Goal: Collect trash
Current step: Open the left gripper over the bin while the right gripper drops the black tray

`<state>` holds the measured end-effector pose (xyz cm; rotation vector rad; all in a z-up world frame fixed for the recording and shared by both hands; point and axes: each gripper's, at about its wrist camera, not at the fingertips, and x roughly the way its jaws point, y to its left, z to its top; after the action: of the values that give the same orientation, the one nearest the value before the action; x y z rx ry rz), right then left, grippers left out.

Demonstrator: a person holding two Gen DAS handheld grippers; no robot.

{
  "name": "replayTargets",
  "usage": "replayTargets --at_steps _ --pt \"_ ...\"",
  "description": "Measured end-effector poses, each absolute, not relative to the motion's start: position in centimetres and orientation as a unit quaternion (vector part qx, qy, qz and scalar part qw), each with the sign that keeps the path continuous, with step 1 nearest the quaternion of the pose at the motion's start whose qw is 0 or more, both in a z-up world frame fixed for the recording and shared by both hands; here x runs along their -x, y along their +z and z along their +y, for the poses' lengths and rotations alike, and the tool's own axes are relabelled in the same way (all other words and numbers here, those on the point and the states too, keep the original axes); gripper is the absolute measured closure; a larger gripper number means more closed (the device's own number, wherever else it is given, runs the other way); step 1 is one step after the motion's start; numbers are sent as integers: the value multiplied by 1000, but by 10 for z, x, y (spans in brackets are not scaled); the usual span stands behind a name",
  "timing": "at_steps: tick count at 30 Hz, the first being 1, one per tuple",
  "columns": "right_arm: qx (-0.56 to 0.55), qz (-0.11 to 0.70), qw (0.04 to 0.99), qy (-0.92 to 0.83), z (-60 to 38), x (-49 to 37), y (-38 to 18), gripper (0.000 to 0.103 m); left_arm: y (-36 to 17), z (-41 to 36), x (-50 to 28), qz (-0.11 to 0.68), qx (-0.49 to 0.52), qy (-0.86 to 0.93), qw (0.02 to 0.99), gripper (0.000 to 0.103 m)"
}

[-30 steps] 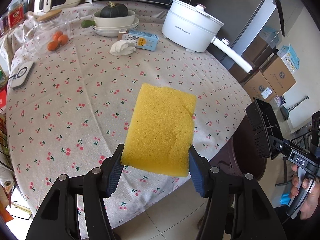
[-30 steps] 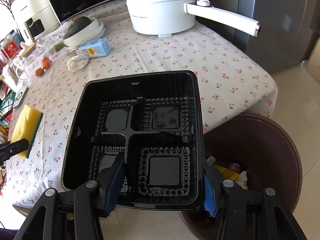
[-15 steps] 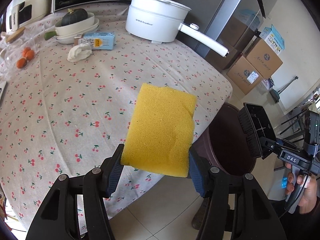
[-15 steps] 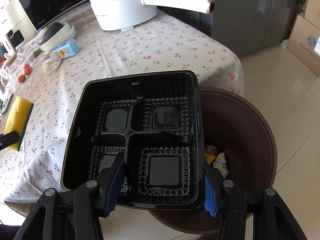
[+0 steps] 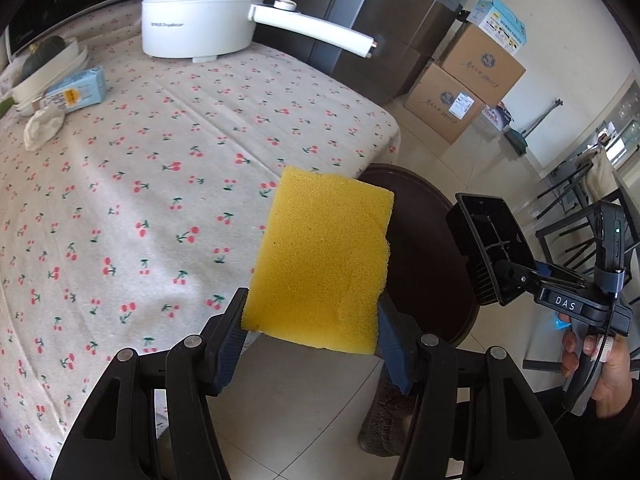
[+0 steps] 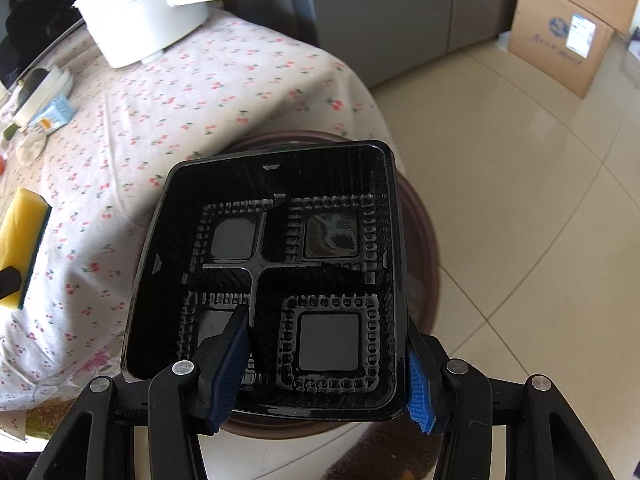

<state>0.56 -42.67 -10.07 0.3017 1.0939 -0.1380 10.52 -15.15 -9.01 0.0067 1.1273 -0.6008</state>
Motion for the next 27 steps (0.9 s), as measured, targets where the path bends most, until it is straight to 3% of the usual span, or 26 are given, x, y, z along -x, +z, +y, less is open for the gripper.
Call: replayTargets --at_steps 9,11,13,27 --pt "-155 524 834 -79 -447 2 -109 44 -113 -215 -104 522 -34 -321 789 39" --pt "-156 524 833 -81 -449 4 -110 44 -116 -221 -104 515 -44 -315 796 33" --pt "-156 525 833 -83 -452 5 -110 44 -119 -225 -105 516 -60 -299 801 14" --pt "-155 527 832 -80 -451 0 -112 44 -116 -189 -106 524 -71 -256 809 13"
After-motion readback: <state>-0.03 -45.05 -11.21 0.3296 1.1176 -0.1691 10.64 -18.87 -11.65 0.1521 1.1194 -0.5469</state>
